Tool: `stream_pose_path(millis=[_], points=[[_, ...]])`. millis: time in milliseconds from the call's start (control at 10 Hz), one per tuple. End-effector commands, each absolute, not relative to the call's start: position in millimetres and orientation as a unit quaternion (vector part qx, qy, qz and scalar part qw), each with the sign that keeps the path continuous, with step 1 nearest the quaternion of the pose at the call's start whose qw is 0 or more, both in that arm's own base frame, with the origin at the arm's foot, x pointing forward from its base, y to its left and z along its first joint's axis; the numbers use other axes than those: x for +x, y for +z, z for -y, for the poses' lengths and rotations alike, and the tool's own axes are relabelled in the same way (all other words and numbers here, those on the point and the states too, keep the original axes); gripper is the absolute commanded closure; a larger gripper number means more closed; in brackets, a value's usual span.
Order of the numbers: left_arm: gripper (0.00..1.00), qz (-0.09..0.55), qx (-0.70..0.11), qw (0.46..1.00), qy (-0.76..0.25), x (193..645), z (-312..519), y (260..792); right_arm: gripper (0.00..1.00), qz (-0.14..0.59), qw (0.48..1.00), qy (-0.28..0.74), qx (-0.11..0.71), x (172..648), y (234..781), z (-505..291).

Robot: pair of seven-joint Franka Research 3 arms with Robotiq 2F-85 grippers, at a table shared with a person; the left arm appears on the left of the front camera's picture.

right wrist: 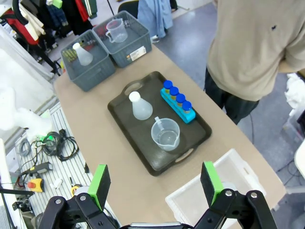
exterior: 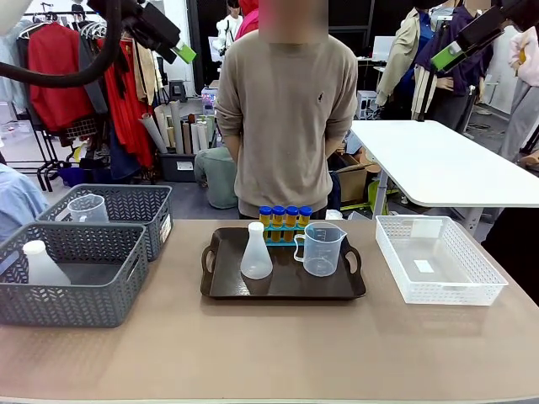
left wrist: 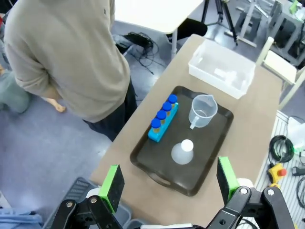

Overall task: Prepare the laboratory tools.
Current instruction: Pick up one Small flask and place it on the Handle tray.

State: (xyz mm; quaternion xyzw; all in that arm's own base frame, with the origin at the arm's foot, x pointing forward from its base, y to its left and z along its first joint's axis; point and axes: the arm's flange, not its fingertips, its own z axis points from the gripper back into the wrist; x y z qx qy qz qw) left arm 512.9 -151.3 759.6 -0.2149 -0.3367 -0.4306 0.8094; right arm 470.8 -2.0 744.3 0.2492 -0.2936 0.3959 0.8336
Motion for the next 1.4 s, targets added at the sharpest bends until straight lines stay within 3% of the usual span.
stream_pose_path(millis=[0,1300], points=[[0.00,0.334,-0.217,0.803,-0.443,511.4,142.6,765.1,0.00,0.295,0.834,0.395,0.248,469.0,745.6,1.1],[0.00,0.334,-0.215,0.808,-0.435,511.0,146.3,765.3,0.00,0.295,0.834,0.395,0.248,469.0,745.6,1.1]])
